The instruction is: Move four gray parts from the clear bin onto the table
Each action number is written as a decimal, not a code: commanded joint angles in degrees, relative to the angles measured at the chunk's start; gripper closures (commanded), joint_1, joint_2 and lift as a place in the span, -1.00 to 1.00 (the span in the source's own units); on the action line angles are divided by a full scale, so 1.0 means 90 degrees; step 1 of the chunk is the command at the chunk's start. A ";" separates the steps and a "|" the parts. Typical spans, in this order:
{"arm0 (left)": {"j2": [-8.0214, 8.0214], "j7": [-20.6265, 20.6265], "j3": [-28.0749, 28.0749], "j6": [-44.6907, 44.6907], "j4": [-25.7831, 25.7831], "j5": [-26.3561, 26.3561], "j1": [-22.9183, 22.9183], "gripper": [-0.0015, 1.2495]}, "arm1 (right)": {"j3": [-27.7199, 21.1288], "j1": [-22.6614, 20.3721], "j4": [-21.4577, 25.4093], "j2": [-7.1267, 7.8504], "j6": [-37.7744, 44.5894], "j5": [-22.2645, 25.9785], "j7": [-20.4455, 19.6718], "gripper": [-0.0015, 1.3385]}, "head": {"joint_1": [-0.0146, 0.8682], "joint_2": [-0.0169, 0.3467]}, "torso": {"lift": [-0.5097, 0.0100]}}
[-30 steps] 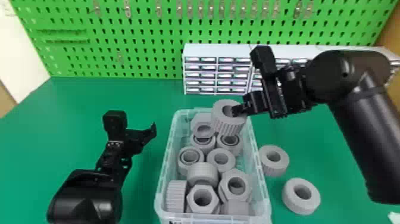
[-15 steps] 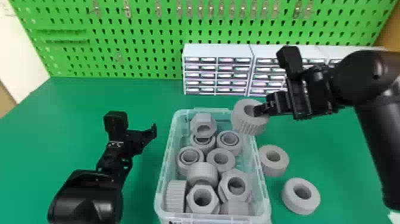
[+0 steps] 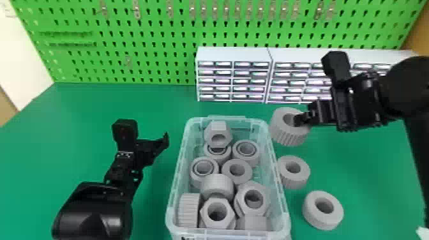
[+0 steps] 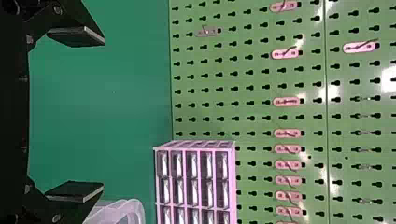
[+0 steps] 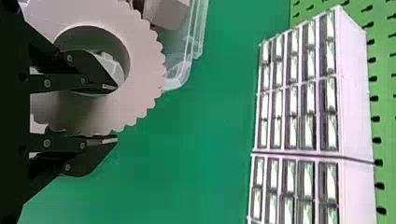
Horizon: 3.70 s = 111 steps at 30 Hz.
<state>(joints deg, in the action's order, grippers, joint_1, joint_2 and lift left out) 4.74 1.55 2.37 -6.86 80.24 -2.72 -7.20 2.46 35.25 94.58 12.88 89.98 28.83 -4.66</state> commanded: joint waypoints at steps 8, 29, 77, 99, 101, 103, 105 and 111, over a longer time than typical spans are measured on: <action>0.0000 -0.0017 0.0019 0.0000 -0.0010 -0.0020 0.0000 -0.71 | -0.0537 -0.0293 0.0204 0.0122 0.0011 -0.0254 0.0000 0.50 | 0.60 -0.51 | 0.76; -0.0009 -0.0046 0.0078 0.0000 -0.0019 -0.0049 -0.0010 -0.71 | -0.1279 -0.0811 0.0340 0.0258 0.0011 -0.0810 0.0000 0.50 | 0.60 -0.51 | 0.76; -0.0019 -0.0095 0.0205 0.0000 -0.0078 -0.0147 -0.0030 -0.71 | -0.1621 -0.1514 -0.0841 0.0346 -0.0926 -0.0683 0.0010 0.50 | 0.60 -0.51 | 0.76; -0.0019 -0.0095 0.0205 0.0010 -0.0088 -0.0176 -0.0030 -0.71 | -0.1631 -0.1611 -0.1164 0.0385 -0.1131 -0.0664 0.0010 0.50 | 0.60 -0.51 | 0.76; -0.0019 -0.0095 0.0205 0.0010 -0.0088 -0.0186 -0.0030 -0.71 | -0.1621 -0.1621 -0.1193 0.0385 -0.1131 -0.0664 0.0010 0.50 | 0.60 -0.51 | 0.76; -0.0019 -0.0095 0.0215 0.0010 -0.0088 -0.0186 -0.0030 -0.71 | -0.1611 -0.1621 -0.1222 0.0385 -0.1141 -0.0664 0.0010 0.50 | 0.60 -0.51 | 0.76; -0.0019 -0.0104 0.0215 0.0010 -0.0088 -0.0176 -0.0030 -0.71 | -0.1601 -0.1621 -0.1242 0.0385 -0.1151 -0.0664 0.0010 0.50 | 0.60 -0.51 | 0.76; -0.0019 -0.0095 0.0215 0.0010 -0.0088 -0.0186 -0.0030 -0.71 | -0.1601 -0.1631 -0.1320 0.0395 -0.1180 -0.0664 0.0010 0.50 | 0.60 -0.51 | 0.76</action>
<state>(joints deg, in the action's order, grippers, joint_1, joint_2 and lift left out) 4.57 0.69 4.30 -6.77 79.45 -4.39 -7.45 -11.96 20.63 83.11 16.37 79.48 22.85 -4.57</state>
